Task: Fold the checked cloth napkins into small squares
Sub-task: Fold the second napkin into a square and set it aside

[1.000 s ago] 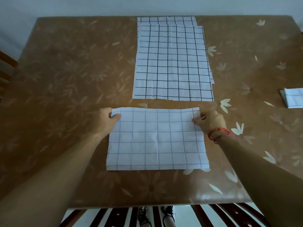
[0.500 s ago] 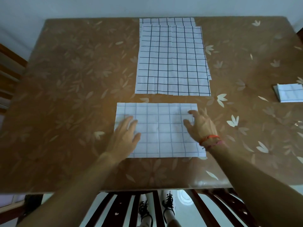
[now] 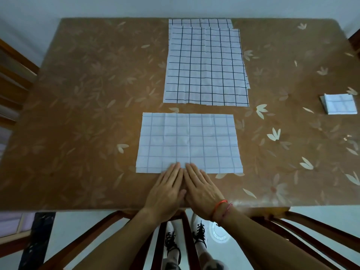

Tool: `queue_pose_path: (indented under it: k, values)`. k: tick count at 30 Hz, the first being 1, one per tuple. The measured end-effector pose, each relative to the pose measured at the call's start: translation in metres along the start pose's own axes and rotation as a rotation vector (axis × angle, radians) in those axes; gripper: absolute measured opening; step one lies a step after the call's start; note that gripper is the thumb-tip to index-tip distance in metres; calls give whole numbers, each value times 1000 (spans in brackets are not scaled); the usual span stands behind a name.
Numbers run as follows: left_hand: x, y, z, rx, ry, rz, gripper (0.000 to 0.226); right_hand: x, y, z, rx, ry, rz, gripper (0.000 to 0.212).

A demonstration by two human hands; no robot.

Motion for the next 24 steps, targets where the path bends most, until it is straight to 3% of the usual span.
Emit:
queue_pose_path:
  k: [4, 12, 24]
  values:
    - [5, 4, -5, 0, -43, -47, 64, 3, 4, -2, 4, 51, -55, 81]
    - [21, 12, -26, -15, -162, -74, 71, 16, 6, 19, 51, 140, 9, 71]
    - [54, 15, -66, 43, -297, -128, 77, 70, -19, 90, -110, 482, 32, 90]
Point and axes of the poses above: each hand's wrist, its own x-axis away from the middle knuckle, its own y-axis out of the palm, z = x × y, the point moved 3 cm from there along -x, towards the middle knuckle, and after that the axes turned 11 degrees about -x, right-handed, at the moved point
